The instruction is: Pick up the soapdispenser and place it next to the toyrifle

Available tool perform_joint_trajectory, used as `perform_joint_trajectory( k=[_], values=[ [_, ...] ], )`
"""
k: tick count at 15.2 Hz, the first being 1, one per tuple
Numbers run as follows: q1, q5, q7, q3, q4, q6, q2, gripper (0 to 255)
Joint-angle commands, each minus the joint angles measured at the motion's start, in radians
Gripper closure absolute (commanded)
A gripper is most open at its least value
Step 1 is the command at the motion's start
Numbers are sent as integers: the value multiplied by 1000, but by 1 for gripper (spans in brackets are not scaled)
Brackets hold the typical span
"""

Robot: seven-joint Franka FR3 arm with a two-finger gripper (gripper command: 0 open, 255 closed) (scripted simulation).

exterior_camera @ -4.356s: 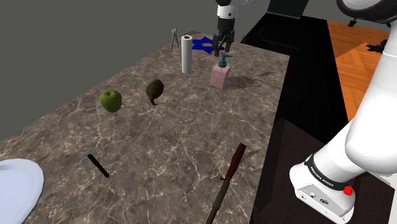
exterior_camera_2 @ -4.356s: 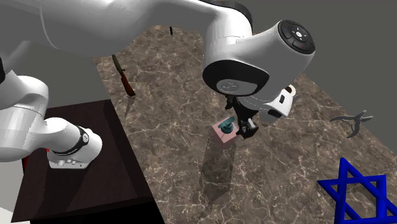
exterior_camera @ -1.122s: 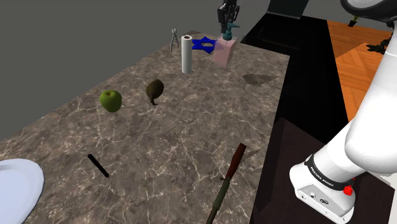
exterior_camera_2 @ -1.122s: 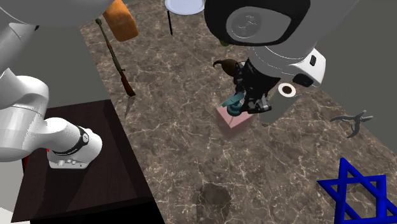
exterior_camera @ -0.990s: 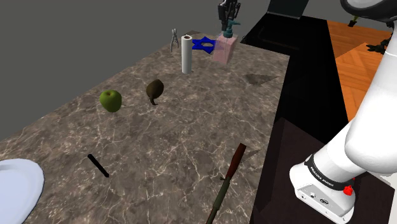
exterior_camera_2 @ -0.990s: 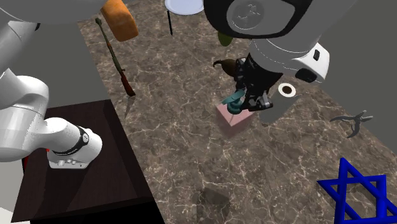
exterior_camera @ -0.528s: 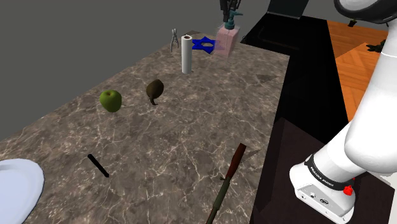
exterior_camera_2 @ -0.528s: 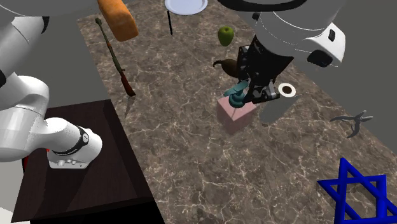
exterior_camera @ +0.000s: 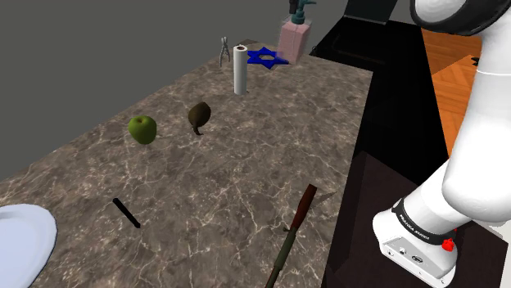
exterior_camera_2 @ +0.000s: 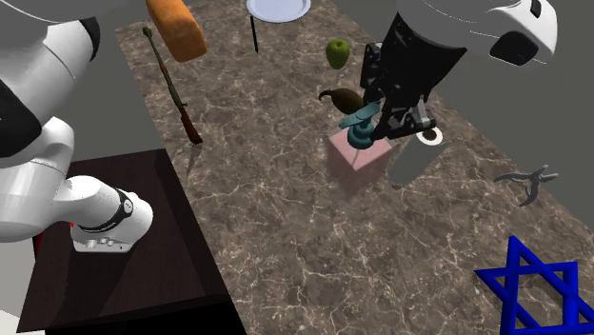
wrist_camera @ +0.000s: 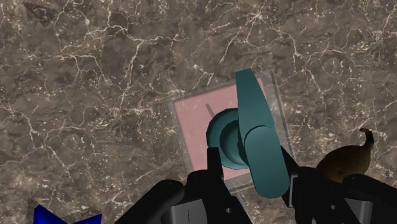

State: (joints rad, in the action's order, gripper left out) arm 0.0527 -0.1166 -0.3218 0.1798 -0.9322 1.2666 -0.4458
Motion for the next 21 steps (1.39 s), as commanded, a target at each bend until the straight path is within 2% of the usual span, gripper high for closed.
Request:
perform_joint_trajectory(
  k=[1,5,6,7,10,15,21],
  values=[
    [9,-7,2,-1,88,-54,-34,255],
    [38,-26,10,-8,318,-178,-139,255],
    [3,-12,23,-5,169,-116,-52,255],
    [-26,-4,40,-4,76,-79,5,255],
    [-93,16,98,-16,-113,-9,128,255],
    [-177,35,206,-55,-308,56,266,255],
    [-261,41,345,-114,-452,102,375,255]
  ],
)
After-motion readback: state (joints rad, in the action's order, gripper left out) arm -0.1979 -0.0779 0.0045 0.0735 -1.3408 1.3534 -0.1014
